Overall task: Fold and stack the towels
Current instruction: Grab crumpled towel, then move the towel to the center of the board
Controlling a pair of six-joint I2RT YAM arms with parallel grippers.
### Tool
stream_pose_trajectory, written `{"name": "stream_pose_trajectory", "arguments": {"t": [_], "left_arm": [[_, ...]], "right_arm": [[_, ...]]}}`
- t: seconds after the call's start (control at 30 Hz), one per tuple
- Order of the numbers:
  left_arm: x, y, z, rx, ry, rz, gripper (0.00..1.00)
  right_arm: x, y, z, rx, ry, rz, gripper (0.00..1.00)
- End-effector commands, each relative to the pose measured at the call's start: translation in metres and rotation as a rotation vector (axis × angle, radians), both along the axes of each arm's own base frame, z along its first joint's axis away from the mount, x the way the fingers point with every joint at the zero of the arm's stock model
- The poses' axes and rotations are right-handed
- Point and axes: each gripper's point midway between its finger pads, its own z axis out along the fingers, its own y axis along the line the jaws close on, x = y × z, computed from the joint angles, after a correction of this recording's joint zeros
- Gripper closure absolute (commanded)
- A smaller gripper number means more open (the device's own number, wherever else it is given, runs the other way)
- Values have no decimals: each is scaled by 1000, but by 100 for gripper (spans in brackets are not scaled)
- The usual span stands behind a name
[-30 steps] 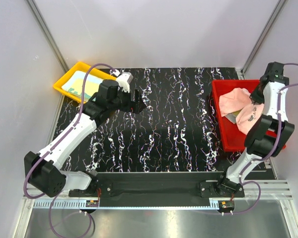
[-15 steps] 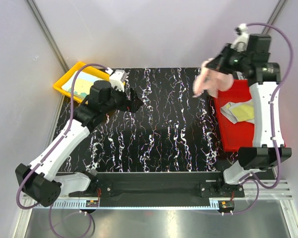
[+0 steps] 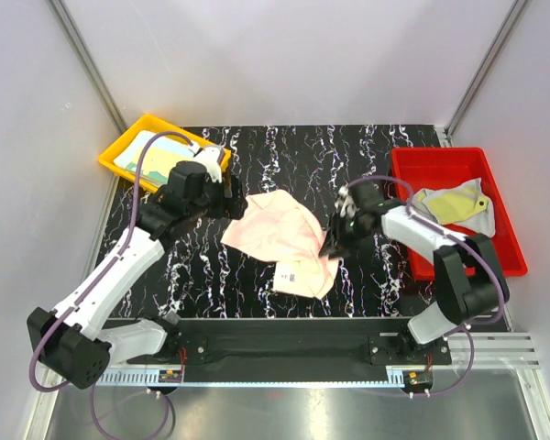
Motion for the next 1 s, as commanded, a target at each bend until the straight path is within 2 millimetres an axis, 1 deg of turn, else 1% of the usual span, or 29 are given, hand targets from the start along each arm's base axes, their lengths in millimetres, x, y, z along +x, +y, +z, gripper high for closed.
{"name": "stream_pose_trajectory", "arguments": {"t": [0.0, 0.03, 0.07, 0.13, 0.17, 0.2, 0.23, 0.27, 0.3, 0.33, 0.37, 0.4, 0.43, 0.47, 0.5, 0.53, 0.57, 0.6, 0.63, 0.67, 0.7, 0.73, 0.77, 0.8, 0.83, 0.87, 0.9, 0.97], "left_arm": [[3, 4, -16, 14, 40, 37, 10], [4, 3, -24, 12, 70, 48, 12], [6, 1, -38, 26, 115, 55, 13], [5, 2, -54, 22, 171, 96, 17], [6, 1, -60, 12, 181, 107, 18], [2, 3, -74, -4, 213, 142, 18], [2, 5, -79, -16, 216, 161, 18], [6, 4, -80, -46, 198, 172, 18], [7, 9, -86, -63, 207, 199, 18], [3, 12, -100, -90, 247, 224, 18], [5, 12, -104, -120, 251, 233, 19], [9, 21, -110, -157, 270, 282, 19], [0, 19, -124, -187, 319, 268, 20], [3, 21, -126, -212, 312, 280, 21], [4, 26, -130, -231, 320, 312, 22], [3, 28, -134, -234, 317, 328, 22], [2, 30, -140, -239, 320, 339, 22], [2, 32, -143, -248, 325, 358, 23], [2, 34, -143, -251, 317, 371, 23], [0, 35, -148, -255, 318, 382, 23], [0, 36, -149, -269, 315, 398, 23], [0, 38, -149, -273, 304, 410, 23], [1, 38, -144, -292, 282, 415, 23], [-2, 40, -148, -299, 283, 427, 23], [-2, 40, -147, -308, 278, 429, 23], [0, 44, -145, -306, 254, 450, 23], [-2, 47, -143, -318, 243, 462, 23], [-2, 51, -139, -326, 214, 484, 23]], "right_arm": [[18, 11, 18, 11, -139, 11, 51], [20, 7, 19, -16, -151, 7, 46], [23, 4, 22, -39, -160, -1, 45], [38, 2, 33, -73, -212, -10, 44], [52, 8, 47, -49, -263, -4, 43], [61, 12, 46, -45, -270, 8, 44], [69, 18, 49, -41, -304, 35, 44], [87, 25, 62, -31, -357, 42, 46], [102, 28, 50, -65, -361, 47, 47], [112, 34, 49, -87, -391, 81, 48], [135, 45, 70, -77, -461, 94, 49], [144, 53, 49, -104, -424, 127, 50], [151, 64, 49, -114, -450, 178, 51], [170, 79, 71, -100, -515, 199, 51], [177, 85, 47, -139, -477, 222, 52], [185, 91, 44, -163, -504, 257, 53], [193, 111, 59, -161, -565, 288, 53], [199, 116, 37, -216, -559, 307, 54], [200, 126, 33, -239, -590, 354, 54], [206, 136, 38, -255, -641, 384, 54], [202, 147, 20, -303, -636, 417, 54], [202, 153, 15, -315, -647, 449, 54], [205, 160, 18, -309, -664, 461, 54], [200, 168, 3, -315, -647, 499, 53], [199, 172, 0, -308, -648, 515, 53], [198, 175, -3, -302, -651, 527, 52], [198, 179, -11, -304, -653, 540, 52], [199, 184, -15, -297, -657, 553, 51]]}}
